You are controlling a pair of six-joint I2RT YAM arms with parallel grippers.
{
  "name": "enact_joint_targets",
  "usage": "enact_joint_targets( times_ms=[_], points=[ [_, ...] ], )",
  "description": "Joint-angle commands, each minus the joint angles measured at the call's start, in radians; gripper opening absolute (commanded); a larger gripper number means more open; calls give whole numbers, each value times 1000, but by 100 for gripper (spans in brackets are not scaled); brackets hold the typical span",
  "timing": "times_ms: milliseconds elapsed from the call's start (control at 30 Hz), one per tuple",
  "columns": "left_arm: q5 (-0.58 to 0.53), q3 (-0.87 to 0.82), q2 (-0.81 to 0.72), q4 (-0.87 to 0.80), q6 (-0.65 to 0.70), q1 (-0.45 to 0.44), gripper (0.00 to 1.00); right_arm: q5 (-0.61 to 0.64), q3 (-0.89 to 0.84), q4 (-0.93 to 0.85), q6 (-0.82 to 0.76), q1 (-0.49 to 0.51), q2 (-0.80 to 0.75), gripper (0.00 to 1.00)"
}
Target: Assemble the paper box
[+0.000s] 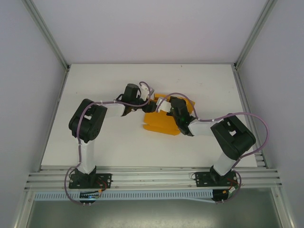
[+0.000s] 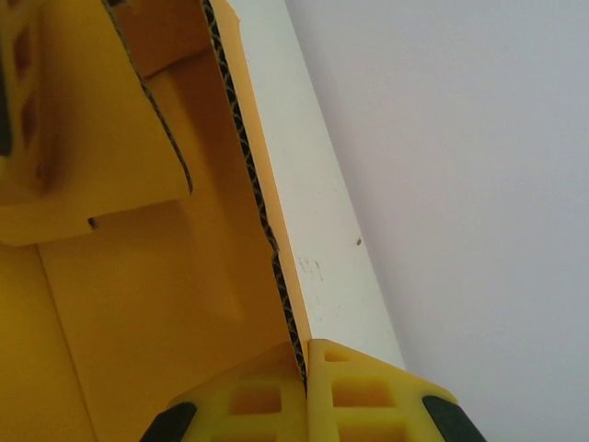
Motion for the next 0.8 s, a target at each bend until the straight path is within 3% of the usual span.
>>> enact_joint_targets(
  times_ms=[0,200,333,400,433,533,767],
  points=[
    [-100,5,-4,85,-15,-5,57,-40,11,-76,57,17,-2,0],
    [-228,7,-3,116,7,-39,40,-52,32,-162,85,23,-7,0],
    [-358,30,9,78,2,-60,19,-53,51,-213,132,22,-15,0],
    [-478,66,21,9,-10,-79,0,-51,62,-239,167,25,-28,0],
    [-541,81,28,-17,-14,-90,4,-49,68,-251,188,25,-35,0],
    [-736,91,50,-44,-31,-130,0,-42,97,-317,254,32,-58,0],
    [-995,46,59,-68,-197,-165,0,-29,102,-360,386,39,-85,0]
  ],
)
